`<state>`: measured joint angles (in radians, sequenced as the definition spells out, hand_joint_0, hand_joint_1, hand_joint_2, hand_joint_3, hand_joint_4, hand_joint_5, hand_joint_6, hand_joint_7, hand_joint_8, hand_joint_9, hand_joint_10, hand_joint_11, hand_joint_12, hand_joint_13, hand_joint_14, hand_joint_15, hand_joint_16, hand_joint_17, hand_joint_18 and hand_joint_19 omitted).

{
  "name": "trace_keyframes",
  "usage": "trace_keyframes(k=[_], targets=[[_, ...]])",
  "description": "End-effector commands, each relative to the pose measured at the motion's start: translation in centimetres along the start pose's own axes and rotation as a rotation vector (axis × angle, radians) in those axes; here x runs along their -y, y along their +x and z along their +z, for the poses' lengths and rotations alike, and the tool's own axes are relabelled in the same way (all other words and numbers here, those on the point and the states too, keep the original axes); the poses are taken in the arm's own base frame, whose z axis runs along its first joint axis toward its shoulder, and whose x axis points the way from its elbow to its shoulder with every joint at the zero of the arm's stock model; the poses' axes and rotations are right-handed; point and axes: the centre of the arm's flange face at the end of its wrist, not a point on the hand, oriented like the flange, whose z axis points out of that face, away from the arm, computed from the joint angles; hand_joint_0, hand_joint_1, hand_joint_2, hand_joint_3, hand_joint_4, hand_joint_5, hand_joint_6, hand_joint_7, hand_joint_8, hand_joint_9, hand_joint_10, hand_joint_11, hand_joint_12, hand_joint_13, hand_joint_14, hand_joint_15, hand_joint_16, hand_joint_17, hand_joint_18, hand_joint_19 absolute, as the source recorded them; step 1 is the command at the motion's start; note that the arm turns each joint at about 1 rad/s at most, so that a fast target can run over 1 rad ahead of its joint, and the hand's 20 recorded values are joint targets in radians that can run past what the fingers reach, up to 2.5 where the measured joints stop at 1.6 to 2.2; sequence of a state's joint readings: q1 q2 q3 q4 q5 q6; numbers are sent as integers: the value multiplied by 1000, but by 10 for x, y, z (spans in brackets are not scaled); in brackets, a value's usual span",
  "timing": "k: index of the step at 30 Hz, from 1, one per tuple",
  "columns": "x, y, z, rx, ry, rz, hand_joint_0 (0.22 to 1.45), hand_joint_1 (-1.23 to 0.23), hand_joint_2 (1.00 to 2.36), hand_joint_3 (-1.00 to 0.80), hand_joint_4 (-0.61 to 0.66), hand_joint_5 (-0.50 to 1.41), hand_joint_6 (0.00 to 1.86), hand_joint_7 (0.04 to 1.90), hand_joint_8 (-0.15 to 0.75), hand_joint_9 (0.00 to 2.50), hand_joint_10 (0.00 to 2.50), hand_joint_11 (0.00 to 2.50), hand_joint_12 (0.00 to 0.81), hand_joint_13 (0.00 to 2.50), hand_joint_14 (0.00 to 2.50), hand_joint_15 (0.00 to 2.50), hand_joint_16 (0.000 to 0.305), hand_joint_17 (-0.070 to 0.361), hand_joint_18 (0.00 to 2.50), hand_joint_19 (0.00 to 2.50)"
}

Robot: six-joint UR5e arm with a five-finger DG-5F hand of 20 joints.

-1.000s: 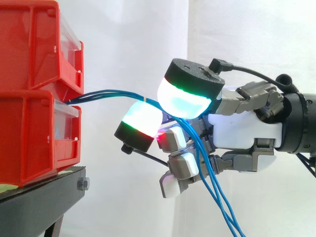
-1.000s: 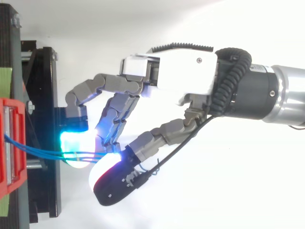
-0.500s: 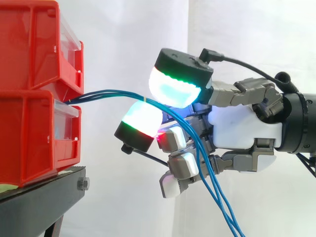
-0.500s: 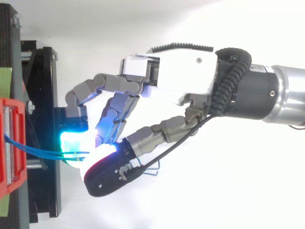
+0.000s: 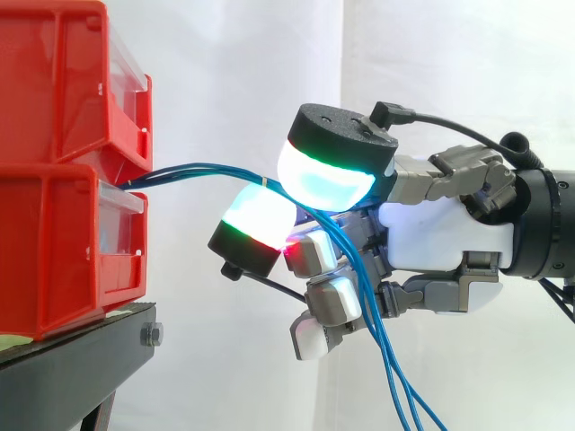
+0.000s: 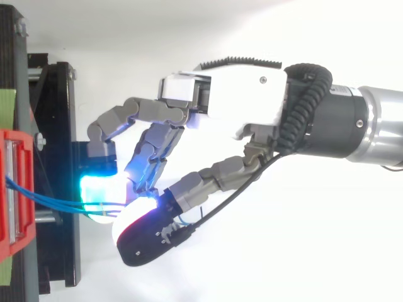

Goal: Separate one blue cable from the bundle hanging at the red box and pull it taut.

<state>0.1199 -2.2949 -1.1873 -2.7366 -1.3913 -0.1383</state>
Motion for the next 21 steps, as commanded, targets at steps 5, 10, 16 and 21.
trace_keyframes(k=[5,10,16,21], targets=[[0,0,0,0,0,2,811,-923,1000,-500,156,-194,853,1086,350,1059,24,853,430,1095,24,676,45,101,975,544],[0,0,0,0,0,2,790,-931,1000,-500,172,-188,855,1095,355,1067,23,849,428,1109,23,674,45,101,989,536],[0,1,0,-1,0,3,714,-888,1000,-500,170,-183,854,1118,361,1089,24,840,423,1112,23,677,45,100,993,547],[0,1,0,-1,0,3,641,-742,1000,-500,145,-157,821,1193,365,1112,24,806,429,1118,24,674,45,102,978,588]])
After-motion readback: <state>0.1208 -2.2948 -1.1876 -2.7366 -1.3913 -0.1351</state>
